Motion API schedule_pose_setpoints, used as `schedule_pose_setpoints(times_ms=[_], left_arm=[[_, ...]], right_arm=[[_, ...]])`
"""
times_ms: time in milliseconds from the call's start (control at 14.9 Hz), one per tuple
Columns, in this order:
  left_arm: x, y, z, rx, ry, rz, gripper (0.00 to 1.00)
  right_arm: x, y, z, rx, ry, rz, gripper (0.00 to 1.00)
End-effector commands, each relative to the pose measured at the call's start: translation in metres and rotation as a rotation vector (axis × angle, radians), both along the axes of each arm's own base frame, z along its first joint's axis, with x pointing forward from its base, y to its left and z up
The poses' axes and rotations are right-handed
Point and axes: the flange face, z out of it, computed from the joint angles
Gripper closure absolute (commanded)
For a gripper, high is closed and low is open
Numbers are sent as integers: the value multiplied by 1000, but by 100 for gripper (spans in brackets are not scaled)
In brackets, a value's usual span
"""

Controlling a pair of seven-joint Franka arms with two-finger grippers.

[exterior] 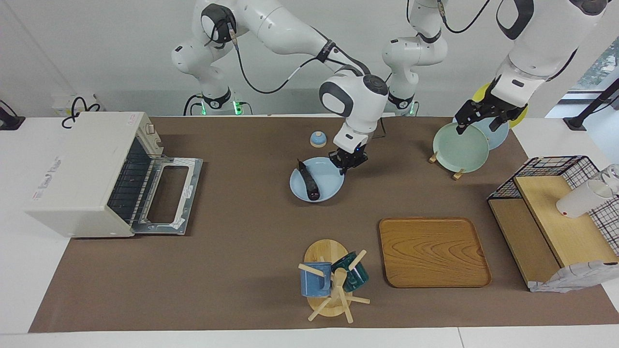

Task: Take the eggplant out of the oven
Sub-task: 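Pull the plate with the eggplant out and set it mid-table with the right gripper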

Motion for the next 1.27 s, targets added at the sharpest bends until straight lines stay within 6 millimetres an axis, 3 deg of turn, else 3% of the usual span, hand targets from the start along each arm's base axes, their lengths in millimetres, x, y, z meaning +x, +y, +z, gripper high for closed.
schedule_pose_setpoints(times_ms=[0, 134, 268, 335, 535, 602, 669, 803, 937, 1071, 1205], left_arm=[[1, 4, 0, 3, -17, 6, 0], [2, 9, 0, 5, -18, 15, 0], [1, 8, 0, 5, -17, 15, 0], [2, 9, 0, 5, -17, 17, 0], [1, 9, -1, 3, -19, 14, 0], [3, 8, 0, 2, -36, 14, 0], [4, 8, -2, 2, -42, 16, 0], [5, 7, -3, 2, -43, 15, 0], [4, 5, -6, 1, -42, 10, 0], [6, -1, -8, -8, -56, 2, 0], [8, -21, -15, -9, -50, -16, 0]], right_arm=[[5, 4, 5, 57, 17, -54, 100], [16, -6, 3, 103, 52, -111, 97], [18, -5, 3, 115, 42, -103, 68], [16, -3, 3, 115, 31, -93, 64], [25, -11, 16, 111, 16, -89, 61], [34, -24, 18, 86, 8, -61, 64], [50, -48, 24, 49, 13, -53, 70], [70, -91, 37, -33, 34, -64, 100], [87, -157, 31, -123, 76, 19, 100], [102, -230, 19, -160, 106, -15, 100], [110, -287, 3, -217, 138, -6, 100]])
